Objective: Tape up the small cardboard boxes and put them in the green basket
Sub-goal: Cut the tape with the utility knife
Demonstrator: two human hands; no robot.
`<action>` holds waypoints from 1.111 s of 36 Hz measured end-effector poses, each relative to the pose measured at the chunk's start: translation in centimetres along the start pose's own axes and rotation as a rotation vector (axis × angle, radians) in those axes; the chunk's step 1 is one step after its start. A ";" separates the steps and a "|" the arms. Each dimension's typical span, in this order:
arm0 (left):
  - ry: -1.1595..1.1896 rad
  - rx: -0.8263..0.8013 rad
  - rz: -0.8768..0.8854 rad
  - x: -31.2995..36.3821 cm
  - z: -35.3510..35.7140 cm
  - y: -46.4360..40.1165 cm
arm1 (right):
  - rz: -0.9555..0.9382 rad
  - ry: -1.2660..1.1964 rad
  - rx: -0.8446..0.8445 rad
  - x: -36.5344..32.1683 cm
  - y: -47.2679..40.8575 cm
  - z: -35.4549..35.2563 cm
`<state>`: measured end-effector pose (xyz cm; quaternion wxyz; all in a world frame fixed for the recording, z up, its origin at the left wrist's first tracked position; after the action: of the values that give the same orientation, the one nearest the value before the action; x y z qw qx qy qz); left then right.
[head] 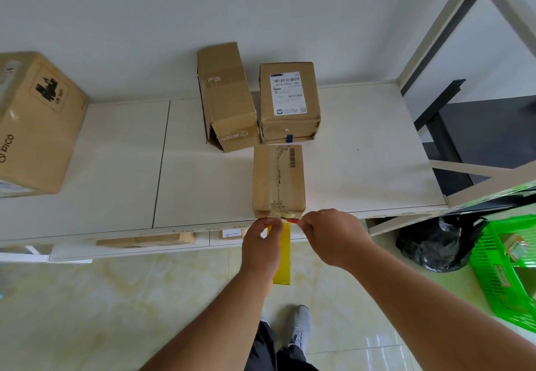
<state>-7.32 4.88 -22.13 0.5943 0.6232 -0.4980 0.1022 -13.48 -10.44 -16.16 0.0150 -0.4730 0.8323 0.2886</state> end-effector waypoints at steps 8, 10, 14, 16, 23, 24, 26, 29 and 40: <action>0.027 -0.013 -0.006 -0.2 -0.1 -0.2 | 0.157 0.094 -0.001 5.1 0.1 -1.0; 0.027 -0.017 -0.003 -0.1 -0.2 -0.2 | 0.179 0.132 0.086 5.9 -0.4 -2.4; 0.019 -0.013 0.001 -0.1 -0.3 -0.2 | 0.191 0.048 0.208 6.7 -2.5 -3.7; 0.006 -0.009 0.007 0.1 -0.4 -0.2 | 0.154 -0.064 0.240 6.4 -3.7 -3.9; -0.005 0.000 0.043 0.4 -0.5 -0.5 | -0.300 -0.129 0.425 -0.9 -2.4 -5.3; -0.002 0.004 0.051 0.4 -0.5 -0.5 | -0.398 -0.080 0.392 -2.6 -2.0 -4.7; -0.010 0.007 0.067 0.5 -0.6 -0.5 | -0.482 0.037 0.293 -4.4 -2.3 -2.7; -0.017 0.010 0.082 0.6 -0.7 -0.5 | -0.467 0.146 0.282 -5.2 -3.4 -1.8; -0.271 0.024 0.025 -2.3 -2.9 -0.1 | -0.400 0.210 0.444 -6.0 -4.4 -2.1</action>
<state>-7.03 8.41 -23.00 0.5129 0.6320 -0.5802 0.0305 -6.14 -8.52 -14.65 0.0883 -0.6399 0.7623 0.0409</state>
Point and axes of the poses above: each hand's wrist, its own y-axis away from the middle knuckle, its own z-axis out of the palm, x = y × z, the point moved 10 cm from there along -y, towards the middle knuckle, and after that the axes turned 7 degrees about -y, right-handed, at the moved point
